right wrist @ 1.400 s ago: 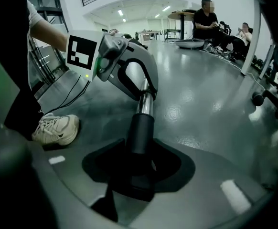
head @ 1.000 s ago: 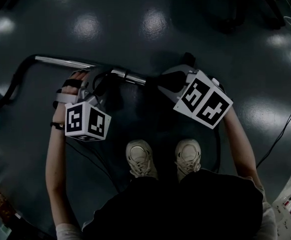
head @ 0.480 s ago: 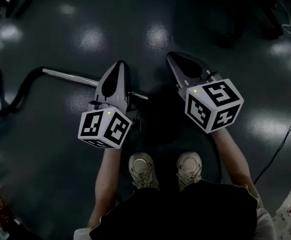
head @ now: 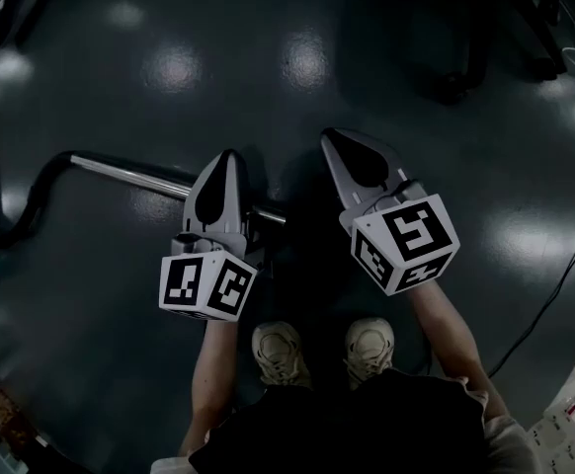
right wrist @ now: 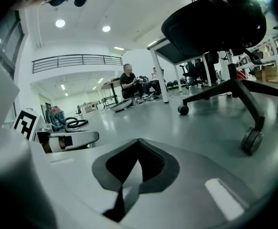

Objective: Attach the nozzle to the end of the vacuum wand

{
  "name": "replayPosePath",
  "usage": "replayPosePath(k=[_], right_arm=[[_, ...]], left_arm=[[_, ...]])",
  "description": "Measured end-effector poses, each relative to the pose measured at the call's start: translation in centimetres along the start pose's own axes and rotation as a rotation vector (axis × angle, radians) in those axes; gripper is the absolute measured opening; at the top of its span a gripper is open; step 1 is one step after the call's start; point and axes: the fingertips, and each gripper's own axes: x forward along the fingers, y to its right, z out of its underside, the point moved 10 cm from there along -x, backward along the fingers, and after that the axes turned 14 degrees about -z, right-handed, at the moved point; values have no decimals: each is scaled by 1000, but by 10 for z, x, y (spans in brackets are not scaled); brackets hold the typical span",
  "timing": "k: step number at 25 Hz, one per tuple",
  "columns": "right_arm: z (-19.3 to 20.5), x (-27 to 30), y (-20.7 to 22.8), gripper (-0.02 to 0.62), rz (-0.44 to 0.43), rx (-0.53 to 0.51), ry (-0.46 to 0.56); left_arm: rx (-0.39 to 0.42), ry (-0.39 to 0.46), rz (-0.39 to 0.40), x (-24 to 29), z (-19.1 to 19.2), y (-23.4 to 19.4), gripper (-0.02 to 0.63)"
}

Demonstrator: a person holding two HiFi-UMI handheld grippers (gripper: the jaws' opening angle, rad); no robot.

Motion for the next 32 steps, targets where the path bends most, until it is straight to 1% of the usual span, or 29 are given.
replayPosePath(k=[2,3,5,7,9,11,13,16,18,19,21,22,23,24,26,27,30,32], right_arm=[[-11,-1,3,8,3,44,8],[-25,-3,3,8,2,65,5],[-70,-10,-1,8,5,79,-8],[-134,-25,-18,8,21,66,-15],[-211,-45,-45,8,44,61,-14],[-298,-68,-83,8,54,74,-5],[-394,-97,-135,8,50,68,-2],[-537,-149,-226,8,26,14,-32],[-620,-180,-286,8,-4,-18,-37],[-656,-192,-314,8,-24,-30,-23],[-716,-209,-360,8,-67,-47,30],[-738,-218,-379,8,-90,-56,55],[-754,-228,-396,8,-114,-67,72],[-763,-239,-410,8,-139,-82,80],[-767,-259,-432,8,-178,-116,80],[-765,-268,-440,8,-189,-131,81],[-762,-284,-452,8,-205,-137,119],[-764,-288,-454,7,-203,-137,145]], left_arm=[[27,20,4,2,-15,3,3],[48,34,3,3,-31,8,3],[76,61,-5,2,-84,23,3],[58,84,-12,-9,-156,44,3],[24,106,-30,-36,-236,71,2],[-4,121,-60,-74,-322,104,2],[-48,110,-94,-119,-412,142,2],[-104,67,-171,-199,-541,205,2],[-101,39,-204,-249,-618,240,2],[-82,37,-207,-270,-653,254,2],[-13,69,-212,-301,-712,275,3],[16,95,-211,-314,-734,284,2],[28,120,-204,-327,-749,292,2],[23,142,-187,-340,-757,300,2],[-7,177,-151,-363,-759,310,2],[-13,189,-147,-373,-756,312,2],[18,220,-153,-393,-753,318,2],[43,246,-147,-397,-757,322,2]])
